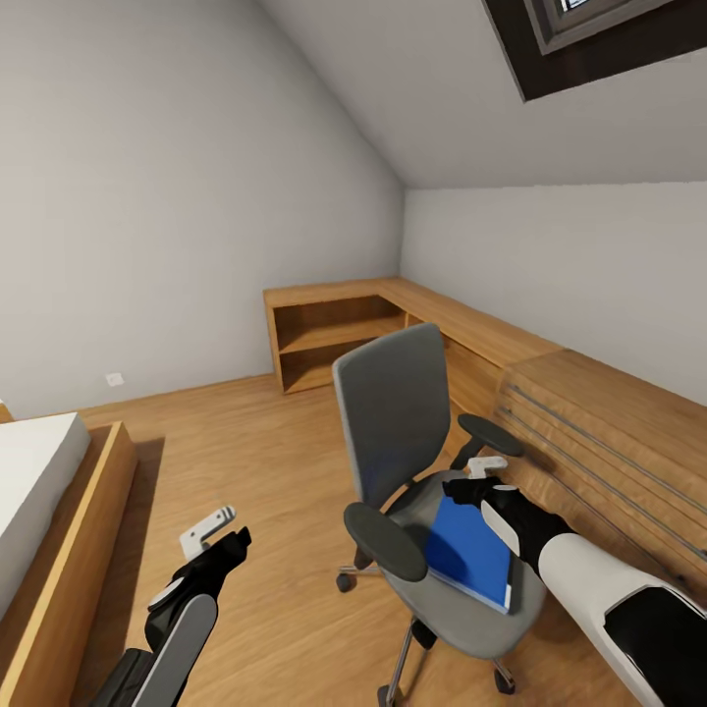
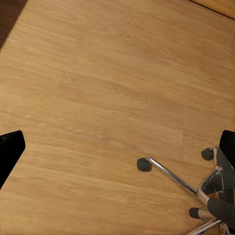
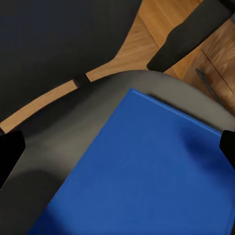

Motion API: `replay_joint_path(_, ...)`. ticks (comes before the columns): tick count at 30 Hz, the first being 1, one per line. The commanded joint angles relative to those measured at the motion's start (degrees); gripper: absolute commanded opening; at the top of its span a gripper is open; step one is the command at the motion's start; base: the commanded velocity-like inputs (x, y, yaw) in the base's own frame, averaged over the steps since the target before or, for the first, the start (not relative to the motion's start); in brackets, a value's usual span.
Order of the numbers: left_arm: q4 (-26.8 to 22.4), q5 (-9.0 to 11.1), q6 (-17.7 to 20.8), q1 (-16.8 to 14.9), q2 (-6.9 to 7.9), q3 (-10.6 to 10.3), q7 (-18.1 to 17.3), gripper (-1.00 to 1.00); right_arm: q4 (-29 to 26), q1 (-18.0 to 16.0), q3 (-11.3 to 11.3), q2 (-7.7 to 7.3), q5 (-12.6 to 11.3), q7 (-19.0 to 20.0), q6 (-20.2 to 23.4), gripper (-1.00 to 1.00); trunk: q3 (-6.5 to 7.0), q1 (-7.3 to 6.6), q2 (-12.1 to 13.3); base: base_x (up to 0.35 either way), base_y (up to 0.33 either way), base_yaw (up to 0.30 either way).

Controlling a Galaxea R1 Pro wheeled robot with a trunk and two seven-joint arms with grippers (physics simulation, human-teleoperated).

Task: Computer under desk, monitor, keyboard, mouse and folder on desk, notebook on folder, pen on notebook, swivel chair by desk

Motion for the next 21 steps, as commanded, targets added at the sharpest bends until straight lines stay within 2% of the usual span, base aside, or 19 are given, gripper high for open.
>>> replay_joint_path(1,0.0,0.3,0.2,-0.1,0.05,-0.4,0.4,1.00,-0.2,0.0,0.5,-0.06,-0.5,-0.3,0.3,1.00,-0.06,0.00,0.0,0.000,0.000,0.000)
replay_joint_path(5,0.1,0.2,0.2,-0.1,0.17,-2.8,0.4,1.00,-0.2,0.0,0.5,0.03,-0.4,-0.3,-0.3,1.00,-0.06,0.00,0.0,0.000,0.000,0.000)
replay_joint_path(7,0.2,0.1,0.2,-0.1,0.20,-3.3,0.4,1.00,-0.2,0.0,0.5,0.08,-0.4,-0.3,-0.6,1.00,-0.06,0.00,0.0,0.000,0.000,0.000)
replay_joint_path(11,0.2,0.1,0.1,-0.1,0.22,-3.7,0.4,1.00,-0.2,0.0,0.5,0.11,-0.4,-0.3,-0.8,1.00,-0.06,0.00,0.0,0.030,0.000,0.000)
replay_joint_path(17,0.3,0.1,0.2,-0.1,0.23,-3.8,0.3,1.00,-0.1,0.0,0.6,0.13,-0.5,-0.3,-0.9,1.00,-0.06,0.00,0.0,0.195,0.000,0.000)
replay_joint_path(21,0.3,0.1,0.1,-0.1,0.23,-3.8,0.3,1.00,-0.1,0.0,0.5,0.13,-0.5,-0.3,-0.9,1.00,-0.06,0.00,0.0,0.073,0.000,0.000)
